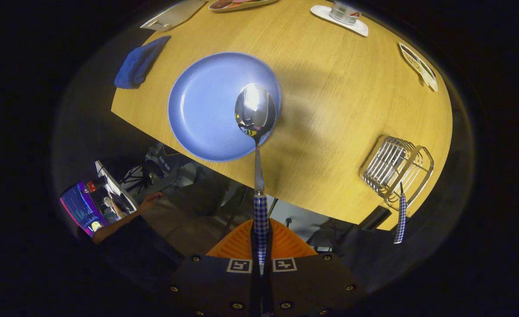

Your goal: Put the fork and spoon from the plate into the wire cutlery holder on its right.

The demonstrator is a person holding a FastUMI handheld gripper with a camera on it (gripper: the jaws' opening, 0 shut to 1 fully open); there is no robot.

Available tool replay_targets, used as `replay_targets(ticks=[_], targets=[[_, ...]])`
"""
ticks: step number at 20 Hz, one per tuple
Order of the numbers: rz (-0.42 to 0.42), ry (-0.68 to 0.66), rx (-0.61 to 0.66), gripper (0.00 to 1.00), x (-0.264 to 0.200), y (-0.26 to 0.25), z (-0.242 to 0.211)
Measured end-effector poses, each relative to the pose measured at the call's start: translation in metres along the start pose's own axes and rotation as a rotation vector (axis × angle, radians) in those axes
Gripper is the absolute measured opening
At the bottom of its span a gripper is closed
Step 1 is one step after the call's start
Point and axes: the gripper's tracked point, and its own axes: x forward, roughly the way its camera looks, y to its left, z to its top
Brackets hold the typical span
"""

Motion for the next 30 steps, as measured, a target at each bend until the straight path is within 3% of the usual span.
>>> replay_targets(ticks=[15, 30], targets=[[-0.017, 0.086, 0.158, 0.03, -0.058, -0.081, -0.090], [0.074, 0.174, 0.358, 0.02, -0.061, -0.114, -0.083]])
